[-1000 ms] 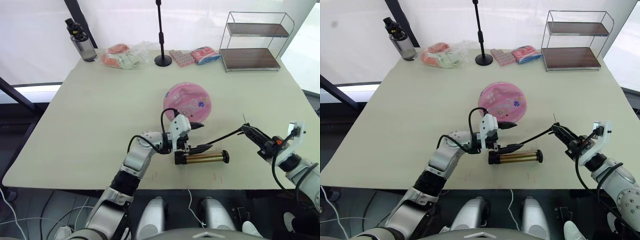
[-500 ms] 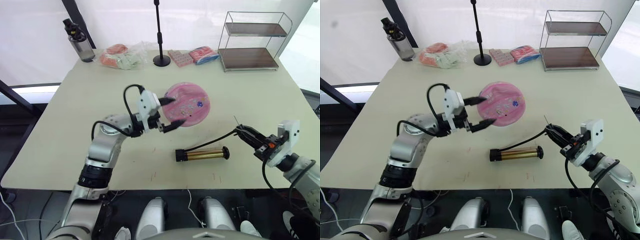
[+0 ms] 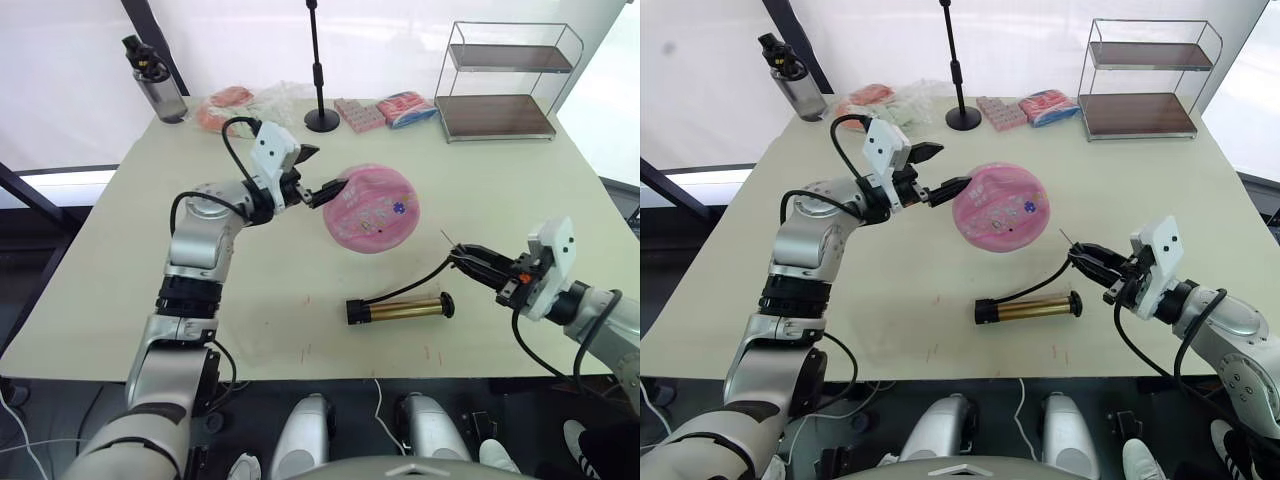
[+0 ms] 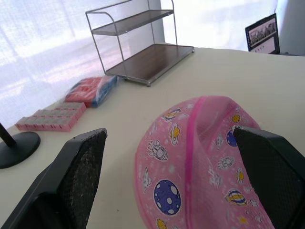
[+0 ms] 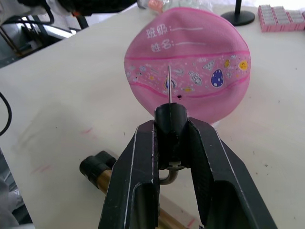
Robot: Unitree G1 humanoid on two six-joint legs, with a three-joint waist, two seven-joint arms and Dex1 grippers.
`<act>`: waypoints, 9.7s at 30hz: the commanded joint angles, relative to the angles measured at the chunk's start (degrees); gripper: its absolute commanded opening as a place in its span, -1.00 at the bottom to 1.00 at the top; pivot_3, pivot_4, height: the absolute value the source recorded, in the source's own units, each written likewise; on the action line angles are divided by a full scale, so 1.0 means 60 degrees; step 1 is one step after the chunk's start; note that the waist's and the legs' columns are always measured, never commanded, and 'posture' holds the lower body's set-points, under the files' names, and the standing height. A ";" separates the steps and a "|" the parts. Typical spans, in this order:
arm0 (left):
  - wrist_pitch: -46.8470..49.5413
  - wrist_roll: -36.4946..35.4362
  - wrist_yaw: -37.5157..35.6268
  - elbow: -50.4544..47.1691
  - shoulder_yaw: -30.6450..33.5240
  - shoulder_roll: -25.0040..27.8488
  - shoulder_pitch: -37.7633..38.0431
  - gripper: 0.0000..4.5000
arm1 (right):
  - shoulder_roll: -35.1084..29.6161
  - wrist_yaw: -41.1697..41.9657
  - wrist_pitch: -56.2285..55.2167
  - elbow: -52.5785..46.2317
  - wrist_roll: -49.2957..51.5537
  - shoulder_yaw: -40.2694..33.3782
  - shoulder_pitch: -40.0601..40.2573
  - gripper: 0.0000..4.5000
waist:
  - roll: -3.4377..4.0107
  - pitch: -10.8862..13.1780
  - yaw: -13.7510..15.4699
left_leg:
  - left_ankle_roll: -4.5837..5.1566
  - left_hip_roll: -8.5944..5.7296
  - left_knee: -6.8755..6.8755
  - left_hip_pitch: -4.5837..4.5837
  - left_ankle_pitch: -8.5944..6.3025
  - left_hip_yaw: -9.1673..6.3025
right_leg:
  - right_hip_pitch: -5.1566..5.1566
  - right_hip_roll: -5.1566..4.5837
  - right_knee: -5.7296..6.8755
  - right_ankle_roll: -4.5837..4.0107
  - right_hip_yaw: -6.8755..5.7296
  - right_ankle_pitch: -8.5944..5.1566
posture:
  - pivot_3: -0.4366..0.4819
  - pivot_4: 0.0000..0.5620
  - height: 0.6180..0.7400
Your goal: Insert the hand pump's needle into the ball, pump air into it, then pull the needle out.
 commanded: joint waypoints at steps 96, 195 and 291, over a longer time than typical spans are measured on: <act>0.0543 0.2130 0.2683 -0.1900 -0.1277 -0.1725 0.1600 -0.96 | 0.3104 -1.0738 0.9013 0.9975 0.6187 0.1473 -1.0535 -0.84 | -0.0020 0.0017 -0.0061 | 0.0001 0.0001 -0.0002 -0.0025 0.0001 -0.0008 | -0.0014 -0.0016 0.0011 -0.0002 -0.0021 0.0004 | -0.05 -0.47 1.00; 0.3325 -0.0151 0.2263 -0.1850 -0.0417 -0.2653 0.2605 -0.96 | 0.5740 -1.1868 0.7855 1.3934 -0.0253 -0.4973 -1.2285 -0.84 | -0.0001 -0.0005 -0.0291 | 0.0002 0.0006 -0.0018 0.0005 0.0000 -0.0011 | 0.0008 -0.0011 0.0006 -0.0002 -0.0025 0.0003 | -0.05 -0.47 1.00; 0.2079 0.0165 0.2735 -0.0514 -0.0409 -0.2169 0.2341 -1.00 | 0.3640 -0.6237 0.7788 0.2083 -0.0125 0.2051 -0.7327 0.36 | 0.0023 -0.0015 -0.0056 | 0.0002 0.0003 -0.0043 -0.0015 0.0000 -0.0043 | 0.0016 -0.0014 -0.0061 -0.0003 -0.0061 0.0003 | -0.05 -0.47 1.00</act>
